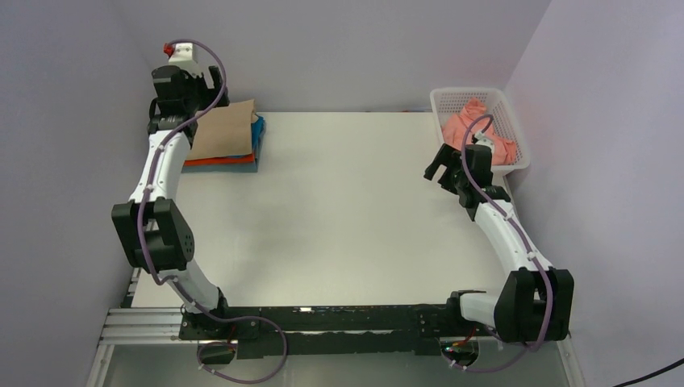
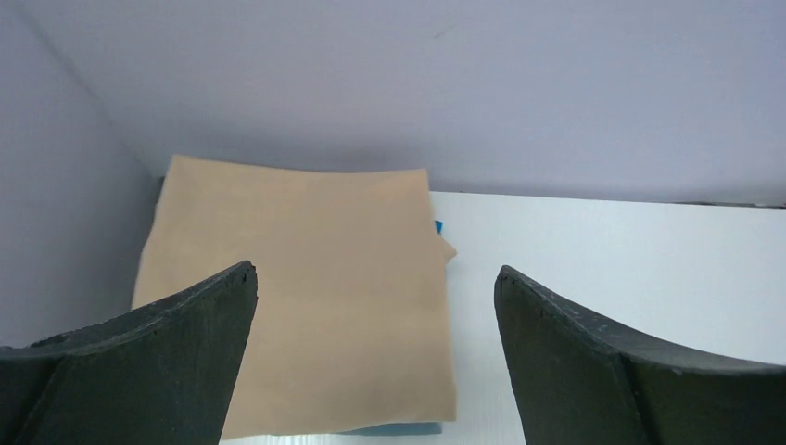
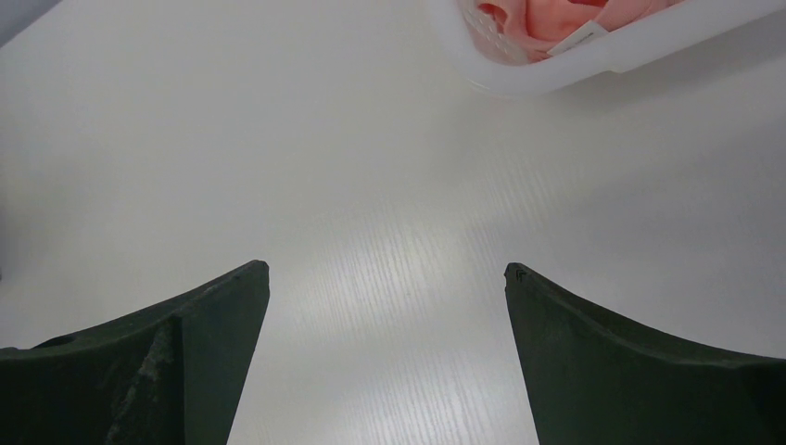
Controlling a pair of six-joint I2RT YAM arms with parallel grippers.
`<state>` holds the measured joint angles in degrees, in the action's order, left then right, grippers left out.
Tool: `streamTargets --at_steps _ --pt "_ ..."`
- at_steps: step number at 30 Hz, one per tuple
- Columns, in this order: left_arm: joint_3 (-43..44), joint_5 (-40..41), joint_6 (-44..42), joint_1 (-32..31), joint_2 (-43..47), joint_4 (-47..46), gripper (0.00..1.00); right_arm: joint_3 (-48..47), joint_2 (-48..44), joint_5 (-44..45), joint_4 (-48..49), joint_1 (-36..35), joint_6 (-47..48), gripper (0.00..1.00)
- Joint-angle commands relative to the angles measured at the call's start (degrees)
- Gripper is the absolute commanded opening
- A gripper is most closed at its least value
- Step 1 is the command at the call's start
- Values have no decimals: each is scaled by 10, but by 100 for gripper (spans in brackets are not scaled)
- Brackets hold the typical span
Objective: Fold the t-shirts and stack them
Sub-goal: Put the neatly folded tshirt into the corner of the board with the left arm
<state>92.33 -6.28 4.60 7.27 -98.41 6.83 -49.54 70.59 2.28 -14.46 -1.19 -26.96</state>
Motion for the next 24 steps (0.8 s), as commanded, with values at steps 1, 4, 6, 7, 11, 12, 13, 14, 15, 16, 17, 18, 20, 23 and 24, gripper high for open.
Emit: streamTargets --at_steps 1,4,6,7,11,12,13,14,15,16,17,18,20,23,24 --pt "-1 -56 24 -3 -22 -45 100 6 -28 2 18 3 14 100" --pt "45 -118 6 -3 -78 -2 100 16 -34 5 25 3 13 100" --pt "71 -152 5 -2 -114 17 100 15 -31 2 26 2 14 100" --pt "83 -153 12 -3 -132 28 99 13 -28 2 24 3 14 100" --pt "116 -185 22 -2 -193 48 99 10 -21 8 21 3 16 100" --pt "121 -189 26 -3 -207 50 99 9 -19 7 22 3 16 100" --pt "125 -194 27 -2 -219 55 99 9 -18 5 21 3 16 100" --pt "134 -198 23 -2 -233 64 99 7 -16 5 20 4 17 100" --pt "144 -203 19 -1 -248 77 99 7 -14 5 18 3 17 100" --pt "153 -206 16 -2 -259 87 99 6 -13 7 17 3 18 100" --pt "158 -209 14 -1 -269 96 99 7 -13 10 17 3 17 100" --pt "163 -215 9 -1 -278 105 99 7 -12 11 18 4 17 100" --pt "163 -213 5 -2 -291 118 99 6 -11 10 19 4 17 100" --pt "163 -213 -16 -1 -302 145 99 3 -8 8 15 4 17 100" --pt "166 -218 -28 -1 -305 158 99 3 -9 10 14 3 17 100"
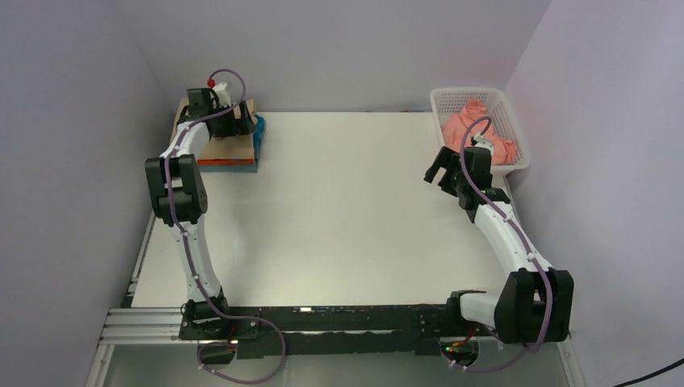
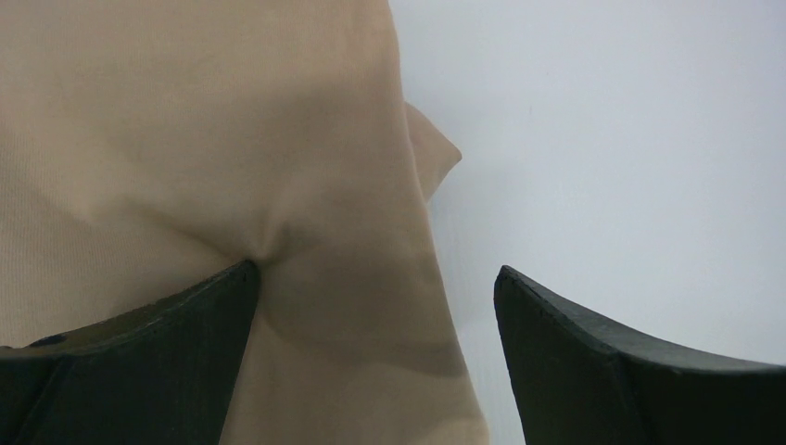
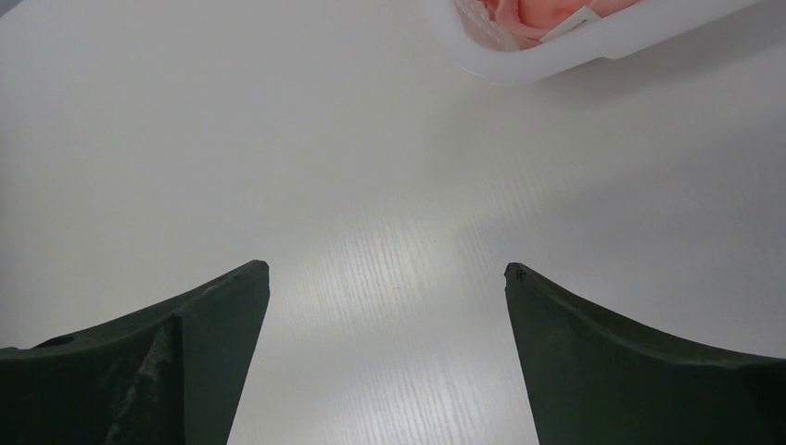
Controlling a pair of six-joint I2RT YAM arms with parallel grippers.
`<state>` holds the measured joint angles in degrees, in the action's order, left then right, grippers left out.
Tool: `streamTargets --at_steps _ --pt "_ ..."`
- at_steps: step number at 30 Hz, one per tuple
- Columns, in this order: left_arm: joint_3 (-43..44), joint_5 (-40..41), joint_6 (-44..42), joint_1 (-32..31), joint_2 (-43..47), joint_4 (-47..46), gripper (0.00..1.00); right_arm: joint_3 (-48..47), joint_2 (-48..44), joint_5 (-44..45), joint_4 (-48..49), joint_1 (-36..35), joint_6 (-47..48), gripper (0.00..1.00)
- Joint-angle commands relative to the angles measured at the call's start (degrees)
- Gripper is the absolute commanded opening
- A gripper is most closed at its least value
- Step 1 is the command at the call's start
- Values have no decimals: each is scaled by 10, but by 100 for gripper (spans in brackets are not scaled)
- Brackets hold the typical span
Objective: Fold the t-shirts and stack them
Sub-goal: Put the neatly folded tshirt into the corner of the board with the left arm, then reset both arms
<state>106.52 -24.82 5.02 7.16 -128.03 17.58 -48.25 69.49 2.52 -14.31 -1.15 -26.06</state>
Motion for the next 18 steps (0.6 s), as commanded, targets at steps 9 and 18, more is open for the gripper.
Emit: streamTargets --at_steps 9,18 --pt "57 5 -86 2 16 109 99 -11 2 4 14 4 6 100" --pt "-98 37 62 1 292 -30 99 1 -32 4 19 4 -11 100"
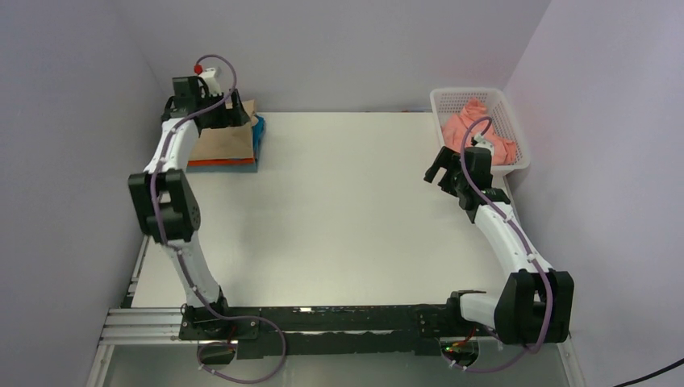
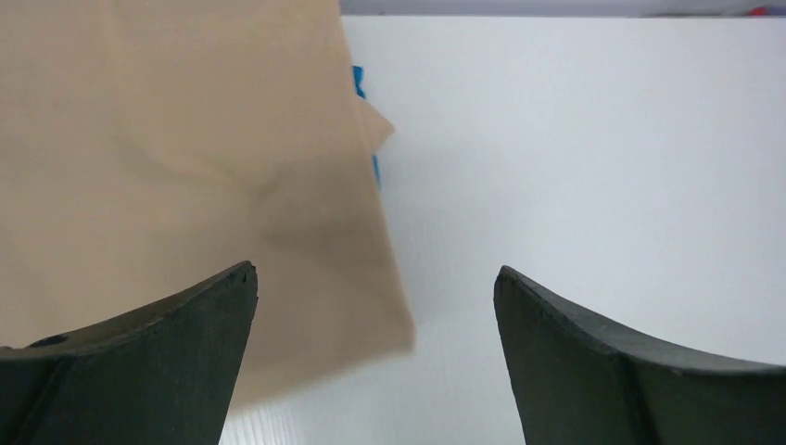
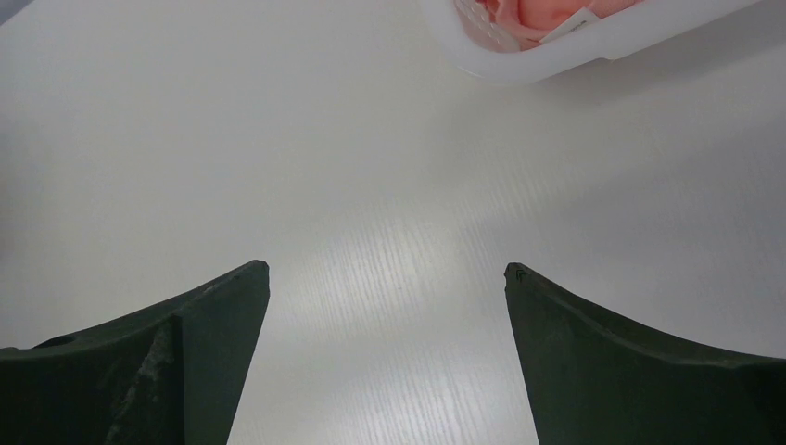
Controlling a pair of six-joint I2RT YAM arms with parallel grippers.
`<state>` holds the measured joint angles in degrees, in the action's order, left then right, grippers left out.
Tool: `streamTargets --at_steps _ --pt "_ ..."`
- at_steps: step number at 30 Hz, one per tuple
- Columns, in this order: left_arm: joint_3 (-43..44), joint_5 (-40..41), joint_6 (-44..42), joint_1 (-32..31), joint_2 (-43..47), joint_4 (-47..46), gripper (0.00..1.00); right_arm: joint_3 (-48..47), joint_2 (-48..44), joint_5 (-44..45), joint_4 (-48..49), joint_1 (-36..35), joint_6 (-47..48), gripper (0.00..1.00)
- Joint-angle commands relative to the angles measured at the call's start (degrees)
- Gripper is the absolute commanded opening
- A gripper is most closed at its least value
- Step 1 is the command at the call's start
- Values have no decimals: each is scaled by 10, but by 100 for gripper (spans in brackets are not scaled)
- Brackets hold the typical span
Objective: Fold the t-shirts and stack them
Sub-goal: Reset both arms
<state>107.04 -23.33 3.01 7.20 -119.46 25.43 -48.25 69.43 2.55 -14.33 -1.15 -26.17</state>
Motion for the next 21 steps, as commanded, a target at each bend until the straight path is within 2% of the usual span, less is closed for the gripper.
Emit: streamTargets --at_steps 1,4,9,13,16,21 --pt "-155 22 100 1 268 -140 100 5 -37 2 20 4 -11 100" --pt "-295 58 160 -5 397 -186 99 18 -56 3 18 4 -16 100" --pt "-505 169 217 -42 589 -183 99 47 -101 25 8 4 -18 100" --pt "-665 200 255 -52 712 -186 99 87 -150 46 31 4 -25 100" --pt "-719 208 251 -52 766 -183 99 132 -201 47 76 4 -27 100" --pt "-693 232 227 -52 778 -117 99 156 -250 54 84 4 -15 100"
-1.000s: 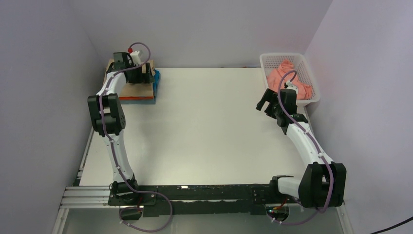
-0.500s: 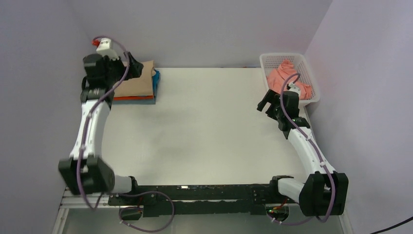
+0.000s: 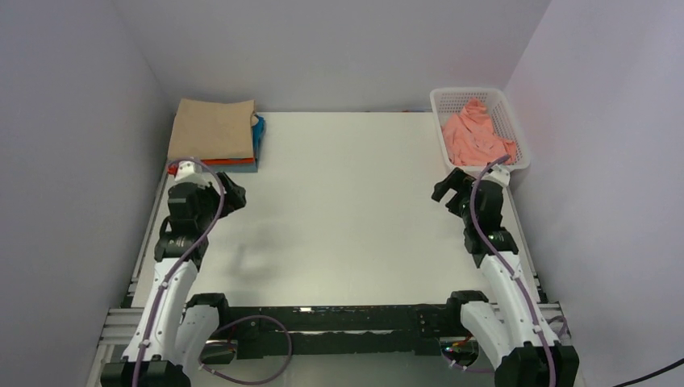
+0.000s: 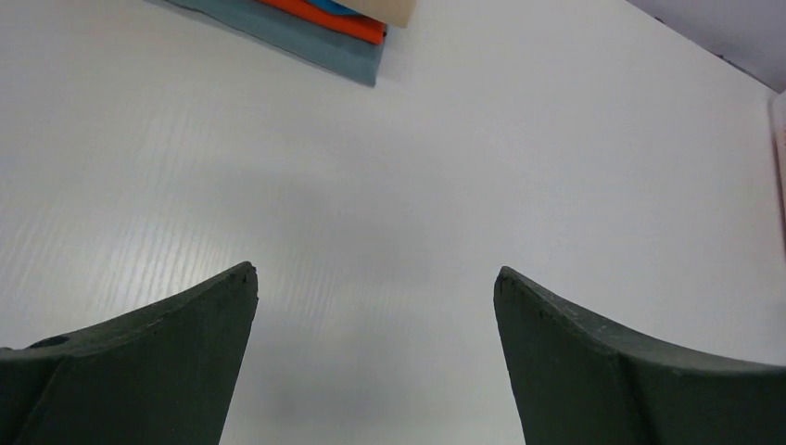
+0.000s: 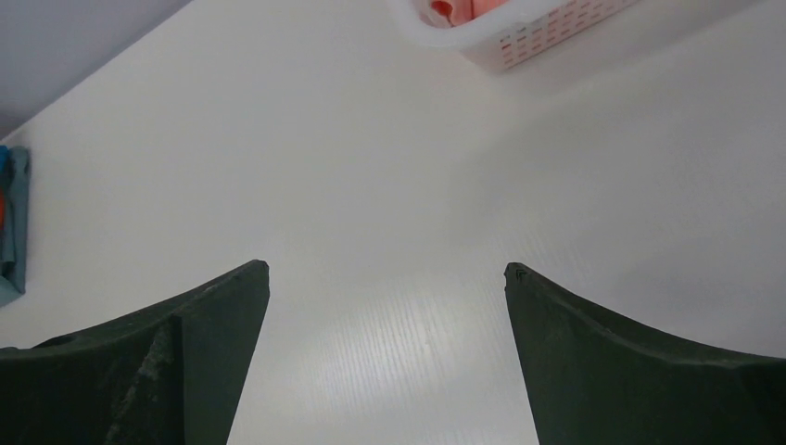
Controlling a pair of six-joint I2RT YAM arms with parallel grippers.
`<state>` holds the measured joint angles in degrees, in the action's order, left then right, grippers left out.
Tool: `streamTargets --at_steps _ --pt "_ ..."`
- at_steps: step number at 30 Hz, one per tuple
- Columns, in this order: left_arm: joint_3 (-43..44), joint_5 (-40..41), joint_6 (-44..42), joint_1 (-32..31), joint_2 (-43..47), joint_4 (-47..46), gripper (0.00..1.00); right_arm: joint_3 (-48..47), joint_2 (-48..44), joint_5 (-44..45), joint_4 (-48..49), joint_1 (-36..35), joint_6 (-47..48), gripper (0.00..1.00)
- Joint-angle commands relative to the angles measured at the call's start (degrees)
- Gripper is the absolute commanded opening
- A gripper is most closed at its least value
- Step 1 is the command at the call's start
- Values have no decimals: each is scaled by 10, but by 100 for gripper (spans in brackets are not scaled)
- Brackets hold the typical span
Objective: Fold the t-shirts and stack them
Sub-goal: Reset both arms
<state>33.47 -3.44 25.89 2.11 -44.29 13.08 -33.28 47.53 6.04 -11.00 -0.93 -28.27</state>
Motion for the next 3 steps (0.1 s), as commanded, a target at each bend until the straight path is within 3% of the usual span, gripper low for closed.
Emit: streamTargets --at_steps 1,3 --pt "45 33 -5 -2 29 6 99 11 -36 24 55 2 8 100" --pt "39 32 -5 -1 37 -6 99 10 -42 35 50 2 1 100"
